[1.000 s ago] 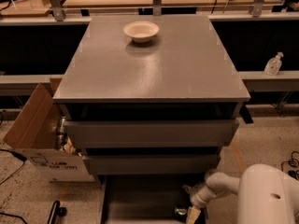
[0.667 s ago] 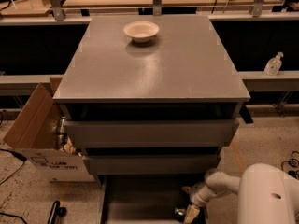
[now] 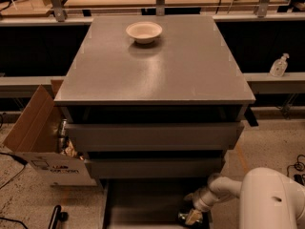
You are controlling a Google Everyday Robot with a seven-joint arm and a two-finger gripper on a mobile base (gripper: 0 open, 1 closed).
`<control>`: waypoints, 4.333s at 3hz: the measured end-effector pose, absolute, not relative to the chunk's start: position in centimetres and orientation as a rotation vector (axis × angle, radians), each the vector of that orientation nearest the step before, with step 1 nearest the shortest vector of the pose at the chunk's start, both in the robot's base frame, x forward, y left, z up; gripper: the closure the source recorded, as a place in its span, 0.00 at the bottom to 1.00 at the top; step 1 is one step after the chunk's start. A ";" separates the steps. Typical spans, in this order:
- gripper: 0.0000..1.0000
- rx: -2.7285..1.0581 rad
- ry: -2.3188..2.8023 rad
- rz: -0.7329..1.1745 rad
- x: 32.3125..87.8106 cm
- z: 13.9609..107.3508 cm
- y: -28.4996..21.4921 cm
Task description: Pick green can from bottom drawer and place on counter
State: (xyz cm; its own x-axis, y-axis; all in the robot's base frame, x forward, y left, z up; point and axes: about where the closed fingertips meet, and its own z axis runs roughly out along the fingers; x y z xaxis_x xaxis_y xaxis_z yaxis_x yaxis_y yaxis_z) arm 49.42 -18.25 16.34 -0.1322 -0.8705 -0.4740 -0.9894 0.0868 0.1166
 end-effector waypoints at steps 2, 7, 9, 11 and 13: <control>0.40 -1.857 2.107 0.616 48.7 14.4 -18.8; 1.00 -1.791 2.034 0.647 48.6 15.2 -19.2; 1.00 -1.673 1.674 0.572 47.6 33.5 -16.6; 1.00 -1.649 1.386 0.598 44.0 50.5 -17.4; 1.00 -1.892 1.399 0.519 42.2 67.6 -21.7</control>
Offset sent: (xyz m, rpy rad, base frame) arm -0.0085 -0.0108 -0.0247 -0.0091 0.0331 0.0000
